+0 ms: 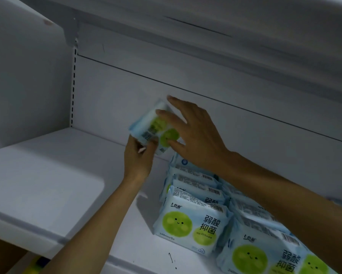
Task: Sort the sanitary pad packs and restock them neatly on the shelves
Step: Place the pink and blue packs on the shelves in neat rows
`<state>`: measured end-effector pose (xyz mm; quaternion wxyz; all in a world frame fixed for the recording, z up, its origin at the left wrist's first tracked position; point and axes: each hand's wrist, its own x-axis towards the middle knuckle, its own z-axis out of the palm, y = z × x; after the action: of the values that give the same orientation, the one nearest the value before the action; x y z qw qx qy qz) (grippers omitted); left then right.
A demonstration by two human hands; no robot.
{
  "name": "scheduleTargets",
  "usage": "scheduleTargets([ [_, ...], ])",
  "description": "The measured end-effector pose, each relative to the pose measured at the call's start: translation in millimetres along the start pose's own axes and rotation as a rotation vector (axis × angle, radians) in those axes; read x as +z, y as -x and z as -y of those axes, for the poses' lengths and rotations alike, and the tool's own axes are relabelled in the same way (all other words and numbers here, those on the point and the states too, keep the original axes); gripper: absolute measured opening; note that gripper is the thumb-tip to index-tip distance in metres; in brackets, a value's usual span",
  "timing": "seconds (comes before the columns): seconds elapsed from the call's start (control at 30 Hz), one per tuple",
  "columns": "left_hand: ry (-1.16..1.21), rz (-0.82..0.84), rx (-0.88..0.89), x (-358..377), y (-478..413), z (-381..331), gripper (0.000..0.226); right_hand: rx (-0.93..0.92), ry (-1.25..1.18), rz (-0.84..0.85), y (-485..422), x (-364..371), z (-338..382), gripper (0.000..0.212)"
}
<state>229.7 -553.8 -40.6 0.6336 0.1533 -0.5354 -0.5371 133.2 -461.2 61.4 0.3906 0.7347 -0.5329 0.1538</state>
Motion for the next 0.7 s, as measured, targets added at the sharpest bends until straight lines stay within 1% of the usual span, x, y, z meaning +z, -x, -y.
scheduleTargets([
  [0.07, -0.390, 0.041, 0.380, -2.9, 3.1, 7.3, 0.030, -0.227, 0.198, 0.038, -3.6, -1.0, -1.3, 0.061],
  [0.1, -0.510, 0.050, 0.516, -4.0, 3.4, 10.2, 0.033, -0.287, 0.225, 0.047, -3.1, 0.8, -1.1, 0.058],
  [0.13, -0.559, 0.042, 0.588, -4.7, 4.2, 10.4, 0.035, -0.292, 0.209, 0.046, -0.7, 2.6, -2.3, 0.054],
  [0.17, -0.558, 0.025, 0.605, -5.0, 6.2, 9.1, 0.038, -0.237, 0.153, 0.046, 3.0, 2.8, -3.7, 0.051],
  [0.2, -0.524, 0.023, 0.574, -5.5, 6.8, 8.8, 0.043, -0.128, 0.055, 0.061, 7.4, 2.6, -6.4, 0.049],
  [0.27, -0.453, 0.060, 0.421, -5.4, 9.6, 9.9, 0.058, 0.176, -0.160, 0.097, 16.9, -0.3, -13.5, 0.042],
  [0.3, -0.439, 0.094, 0.329, -3.6, 11.9, 9.8, 0.061, 0.323, -0.247, 0.107, 22.0, -2.1, -18.7, 0.037],
  [0.33, -0.413, 0.133, 0.232, -1.8, 13.5, 12.1, 0.059, 0.448, -0.332, 0.102, 27.0, -2.7, -24.8, 0.034],
  [0.37, -0.369, 0.171, 0.130, 0.4, 14.8, 13.8, 0.050, 0.550, -0.426, 0.091, 31.4, -3.8, -29.8, 0.032],
  [0.4, -0.325, 0.211, 0.033, 2.2, 15.7, 16.3, 0.034, 0.630, -0.507, 0.076, 36.1, -3.7, -35.3, 0.031],
  [0.43, -0.273, 0.256, -0.051, 3.8, 16.2, 17.7, 0.018, 0.691, -0.564, 0.070, 40.6, -4.0, -38.9, 0.030],
  [0.47, -0.254, 0.294, -0.094, 4.8, 15.9, 19.3, 0.015, 0.744, -0.597, 0.072, 45.2, -4.1, -42.3, 0.030],
  [0.53, -0.273, 0.342, -0.123, 5.4, 15.8, 22.0, 0.018, 0.829, -0.642, 0.065, 55.6, -3.0, -47.9, 0.029],
  [0.6, -0.312, 0.330, -0.106, 6.3, 15.7, 22.7, 0.016, 0.887, -0.703, 0.026, 65.5, -1.7, -50.8, 0.029],
  [0.7, -0.333, 0.291, -0.092, 8.8, 13.7, 26.1, 0.030, 0.888, -0.750, 0.022, 73.9, -1.6, -51.2, 0.028],
])
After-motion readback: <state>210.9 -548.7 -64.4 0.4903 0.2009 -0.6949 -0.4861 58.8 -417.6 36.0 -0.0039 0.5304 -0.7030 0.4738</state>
